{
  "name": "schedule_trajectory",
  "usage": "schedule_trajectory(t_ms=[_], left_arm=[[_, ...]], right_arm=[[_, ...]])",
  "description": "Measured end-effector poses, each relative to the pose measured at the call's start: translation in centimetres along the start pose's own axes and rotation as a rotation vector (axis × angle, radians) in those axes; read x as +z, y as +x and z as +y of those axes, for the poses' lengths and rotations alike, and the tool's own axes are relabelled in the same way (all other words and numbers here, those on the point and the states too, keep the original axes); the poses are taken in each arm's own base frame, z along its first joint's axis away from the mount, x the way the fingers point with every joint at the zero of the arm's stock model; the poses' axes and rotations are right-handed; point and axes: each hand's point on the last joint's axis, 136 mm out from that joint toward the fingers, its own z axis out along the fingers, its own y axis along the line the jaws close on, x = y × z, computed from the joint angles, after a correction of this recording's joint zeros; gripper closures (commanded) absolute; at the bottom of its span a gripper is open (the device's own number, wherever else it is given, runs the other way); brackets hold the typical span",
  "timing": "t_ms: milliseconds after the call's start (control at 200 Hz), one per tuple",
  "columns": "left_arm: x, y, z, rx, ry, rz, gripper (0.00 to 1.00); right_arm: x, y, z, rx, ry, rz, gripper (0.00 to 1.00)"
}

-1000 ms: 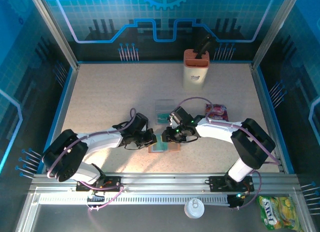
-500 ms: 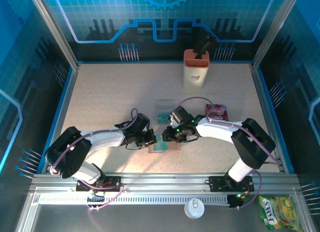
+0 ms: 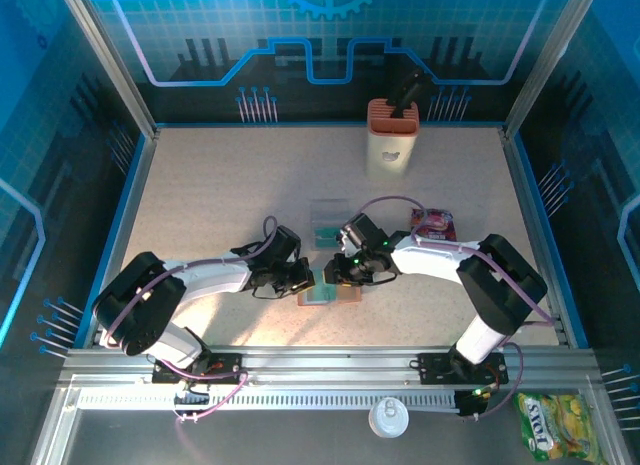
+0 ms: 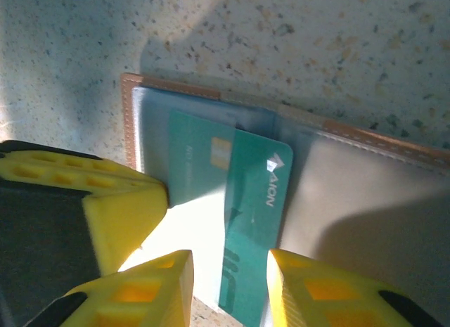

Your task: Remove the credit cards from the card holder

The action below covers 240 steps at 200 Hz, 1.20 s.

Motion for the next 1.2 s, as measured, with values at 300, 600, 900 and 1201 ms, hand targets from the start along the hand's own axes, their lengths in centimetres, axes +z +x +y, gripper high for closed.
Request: schedule_trajectory(t_ms=[300,600,900,1201], left_arm=[[0.0,0.0,0.0,0.0,0.0,0.0,1.0],[0.0,0.0,0.0,0.0,0.0,0.0,1.0],[0.0,0.0,0.02,0.0,-0.001,0.0,1.0],[-0.04,0.0,0.0,0.0,0.0,-0.001,1.0]], right_arm=[[0.75,0.34,-0.39,0.017,-0.023,0.018,0.7],[0.94,0.35,-0.44,0.051,-0.071,0.016,0.79],[0.88,0.33,-0.57,0.06,-0.078,0.011,0.88],[0.05,0.18,-0.34,0.056,-0.103,-0.009,0.9]])
